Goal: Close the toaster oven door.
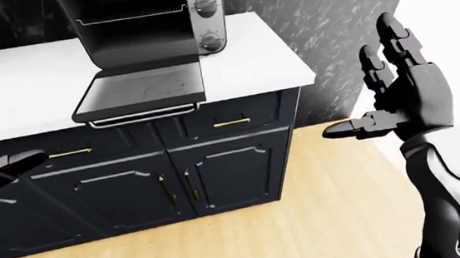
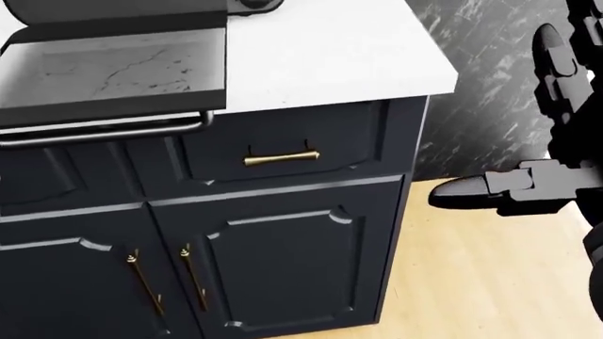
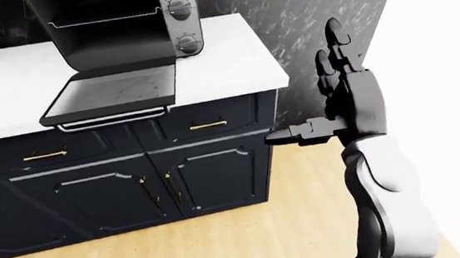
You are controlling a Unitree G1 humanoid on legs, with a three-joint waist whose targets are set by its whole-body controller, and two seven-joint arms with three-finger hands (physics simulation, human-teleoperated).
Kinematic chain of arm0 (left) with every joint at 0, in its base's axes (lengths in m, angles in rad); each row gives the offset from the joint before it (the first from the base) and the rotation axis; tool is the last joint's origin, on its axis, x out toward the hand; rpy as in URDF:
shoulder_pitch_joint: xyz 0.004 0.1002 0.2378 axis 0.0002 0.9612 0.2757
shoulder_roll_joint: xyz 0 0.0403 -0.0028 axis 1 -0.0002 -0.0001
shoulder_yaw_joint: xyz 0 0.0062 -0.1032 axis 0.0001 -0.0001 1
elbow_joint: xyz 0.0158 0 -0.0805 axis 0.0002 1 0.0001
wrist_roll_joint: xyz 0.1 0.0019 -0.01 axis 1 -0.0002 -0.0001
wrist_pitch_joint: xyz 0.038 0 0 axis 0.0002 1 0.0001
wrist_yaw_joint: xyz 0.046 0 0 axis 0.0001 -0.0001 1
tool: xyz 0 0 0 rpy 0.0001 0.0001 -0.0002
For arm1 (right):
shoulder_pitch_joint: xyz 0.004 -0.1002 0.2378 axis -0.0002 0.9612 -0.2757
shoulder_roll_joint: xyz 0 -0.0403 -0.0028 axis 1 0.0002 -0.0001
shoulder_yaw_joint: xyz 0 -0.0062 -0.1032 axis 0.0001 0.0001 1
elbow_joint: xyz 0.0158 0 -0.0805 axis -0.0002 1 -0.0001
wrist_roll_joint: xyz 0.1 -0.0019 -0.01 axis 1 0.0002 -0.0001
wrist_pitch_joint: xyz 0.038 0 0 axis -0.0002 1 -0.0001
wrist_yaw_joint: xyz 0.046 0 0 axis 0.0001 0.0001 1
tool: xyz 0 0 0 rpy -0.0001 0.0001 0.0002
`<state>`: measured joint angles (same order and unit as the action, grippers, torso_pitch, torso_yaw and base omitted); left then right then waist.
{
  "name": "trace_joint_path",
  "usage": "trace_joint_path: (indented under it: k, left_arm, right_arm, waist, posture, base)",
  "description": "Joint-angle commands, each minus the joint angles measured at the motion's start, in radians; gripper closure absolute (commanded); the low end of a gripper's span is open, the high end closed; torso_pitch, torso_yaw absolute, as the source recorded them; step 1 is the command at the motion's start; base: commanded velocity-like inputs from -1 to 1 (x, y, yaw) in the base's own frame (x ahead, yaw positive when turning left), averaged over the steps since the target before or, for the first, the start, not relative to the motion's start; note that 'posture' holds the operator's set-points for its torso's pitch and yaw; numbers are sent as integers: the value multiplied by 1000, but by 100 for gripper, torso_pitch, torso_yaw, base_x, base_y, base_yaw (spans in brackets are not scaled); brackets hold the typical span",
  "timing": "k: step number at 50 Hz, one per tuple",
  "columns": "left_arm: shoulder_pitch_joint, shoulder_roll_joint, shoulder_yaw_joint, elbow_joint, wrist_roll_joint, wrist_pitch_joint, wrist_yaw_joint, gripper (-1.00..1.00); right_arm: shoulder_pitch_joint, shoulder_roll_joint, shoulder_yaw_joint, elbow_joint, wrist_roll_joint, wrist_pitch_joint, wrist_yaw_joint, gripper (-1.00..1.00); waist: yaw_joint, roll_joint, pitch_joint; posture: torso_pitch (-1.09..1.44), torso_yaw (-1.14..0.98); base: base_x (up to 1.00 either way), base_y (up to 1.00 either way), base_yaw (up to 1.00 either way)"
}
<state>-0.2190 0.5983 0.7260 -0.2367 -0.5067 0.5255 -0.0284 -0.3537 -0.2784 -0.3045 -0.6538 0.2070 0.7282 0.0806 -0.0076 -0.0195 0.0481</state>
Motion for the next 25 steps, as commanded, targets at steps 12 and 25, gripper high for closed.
trace_joint_path:
  k: [12,25]
  left_arm:
    - [-23,41,26,-26,-5,-28,2,-100]
    - [-24,44,30,-32,-12,-19,6,-100]
  right_arm:
    - [-26,-11,3,-35,6,-20,-6,-100]
    - [-23,-10,6,-35,1,-24,-4,-100]
  waist:
    - [2,98,-19]
    - [6,6,-21]
  posture:
    - [0,0]
    - [0,0]
  base:
    - [15,13,0]
    - [15,13,0]
